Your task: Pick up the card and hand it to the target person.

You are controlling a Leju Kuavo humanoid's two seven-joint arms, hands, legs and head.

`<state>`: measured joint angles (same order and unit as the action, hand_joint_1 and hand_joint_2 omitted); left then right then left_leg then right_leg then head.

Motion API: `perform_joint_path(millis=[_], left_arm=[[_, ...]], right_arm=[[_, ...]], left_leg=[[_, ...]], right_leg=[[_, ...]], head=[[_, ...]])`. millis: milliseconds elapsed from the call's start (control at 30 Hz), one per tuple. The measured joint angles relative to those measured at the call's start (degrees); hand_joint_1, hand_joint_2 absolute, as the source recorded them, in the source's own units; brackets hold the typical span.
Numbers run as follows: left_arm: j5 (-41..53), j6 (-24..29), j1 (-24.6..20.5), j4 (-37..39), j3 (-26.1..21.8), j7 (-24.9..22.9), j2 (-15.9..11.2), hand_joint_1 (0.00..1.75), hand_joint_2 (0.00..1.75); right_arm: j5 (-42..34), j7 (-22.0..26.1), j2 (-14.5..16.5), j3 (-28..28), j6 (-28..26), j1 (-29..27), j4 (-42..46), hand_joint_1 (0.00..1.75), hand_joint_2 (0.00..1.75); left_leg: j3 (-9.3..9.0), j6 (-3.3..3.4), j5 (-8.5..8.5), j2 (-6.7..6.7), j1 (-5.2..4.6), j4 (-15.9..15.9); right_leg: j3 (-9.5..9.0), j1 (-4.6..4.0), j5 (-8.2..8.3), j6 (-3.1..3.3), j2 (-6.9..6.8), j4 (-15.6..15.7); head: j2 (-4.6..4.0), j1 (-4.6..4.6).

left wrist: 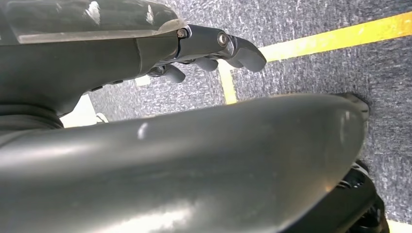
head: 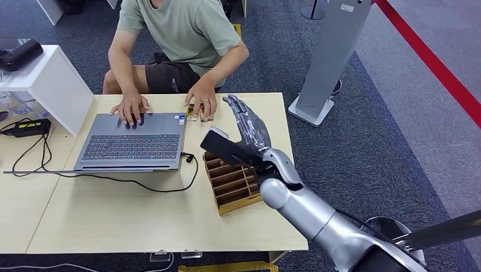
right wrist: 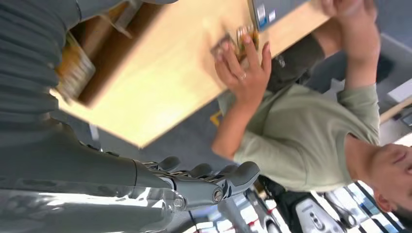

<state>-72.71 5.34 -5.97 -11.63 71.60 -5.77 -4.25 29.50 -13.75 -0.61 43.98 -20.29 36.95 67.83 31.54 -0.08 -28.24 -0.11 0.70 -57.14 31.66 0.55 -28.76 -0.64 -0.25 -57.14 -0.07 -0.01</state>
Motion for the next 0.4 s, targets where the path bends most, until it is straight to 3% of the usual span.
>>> perform_joint_path(millis=[200, 400], left_arm=[[-0.52, -0.02, 0.24, 0.0, -0.05, 0.11, -0.3, 0.0, 0.0], [-1.02, -0.19, 0.31, 0.0, -0.22, 0.6, -0.41, 0.0, 0.0]], right_arm=[[-8.1, 9.01, -7.06, -6.97, 1.04, -16.51, 15.41, 0.0, 1.75], [-16.28, 15.99, -10.29, -12.69, 2.75, -28.09, 23.93, 0.0, 1.75]], left_leg=[[0.02, 0.02, -0.08, 0.0, 0.0, 0.0], [0.02, 0.02, -0.08, 0.02, 0.0, 0.02]], right_leg=[[0.0, 0.0, -0.02, -0.03, 0.02, 0.06], [-0.01, 0.0, -0.02, -0.03, 0.03, 0.06]], head=[[0.0, 0.09], [0.0, 0.0]])
